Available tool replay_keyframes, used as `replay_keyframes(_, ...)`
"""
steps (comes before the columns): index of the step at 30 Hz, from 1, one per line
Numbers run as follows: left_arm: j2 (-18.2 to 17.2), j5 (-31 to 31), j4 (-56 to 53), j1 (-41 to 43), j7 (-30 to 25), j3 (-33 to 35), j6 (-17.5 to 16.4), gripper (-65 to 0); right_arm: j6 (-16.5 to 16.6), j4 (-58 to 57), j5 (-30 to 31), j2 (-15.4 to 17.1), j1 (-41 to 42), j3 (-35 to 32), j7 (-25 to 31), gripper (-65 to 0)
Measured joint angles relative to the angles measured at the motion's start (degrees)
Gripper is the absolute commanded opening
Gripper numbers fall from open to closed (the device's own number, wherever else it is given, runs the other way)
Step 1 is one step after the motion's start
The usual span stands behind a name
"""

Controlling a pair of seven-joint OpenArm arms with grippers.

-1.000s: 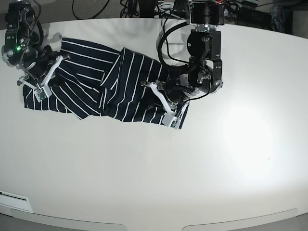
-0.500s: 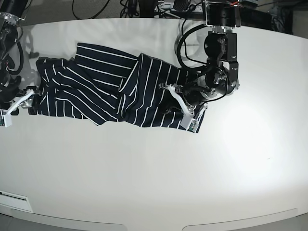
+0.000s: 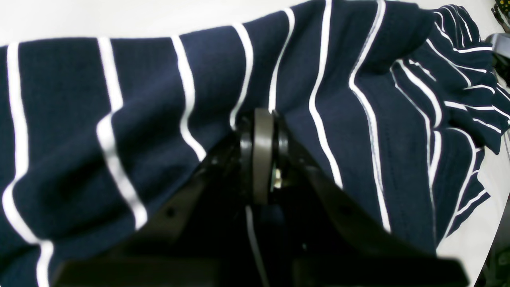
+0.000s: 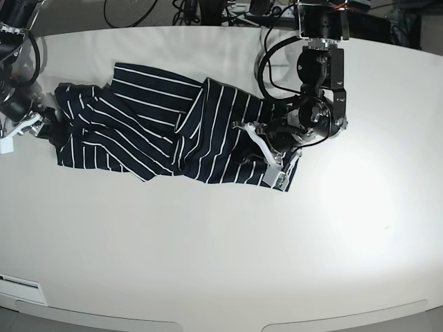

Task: Fold the T-shirt properly

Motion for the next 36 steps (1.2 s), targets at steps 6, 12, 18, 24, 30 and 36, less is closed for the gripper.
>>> replay_keyframes(6,0.00,-0.87,0.00,0.02,0.22,0.00,0.44,-65.0,5.05,-0.02,5.64,-0.17,0.00,-4.46,-3.63,-22.8)
replay_keyframes(12,-0.22,-4.33,-0.15,0.02,1.14,-0.11,-0.68,-65.0,5.64,0.13,6.58,-0.17,0.50,-9.70,-2.75,-37.0)
replay_keyframes(18,-0.52,-13.11,-0.66,-0.31,4.39,-0.31,-4.55,-65.0,5.20,0.07,5.09,-0.09,3.21,-9.40,-8.59,-65.0)
replay_keyframes(24,-0.48,-17.94,-0.87,-4.44,4.87,-0.26,-5.44,-65.0,5.01,6.36,-3.10,0.55,4.92,-7.89,-11.41,-65.0)
replay_keyframes(30,-0.50,-17.94,-0.87,-8.31,5.22,-0.26,-5.44,-65.0,2.78,14.75,-12.44,5.90,5.05,-7.87,-7.34,-65.0)
replay_keyframes(36,-0.50,-17.92,-0.87,-7.91,7.85,-0.26,-5.49,-65.0,-4.83,20.72,-26.21,10.23,5.03,-7.87,-5.25,-65.0)
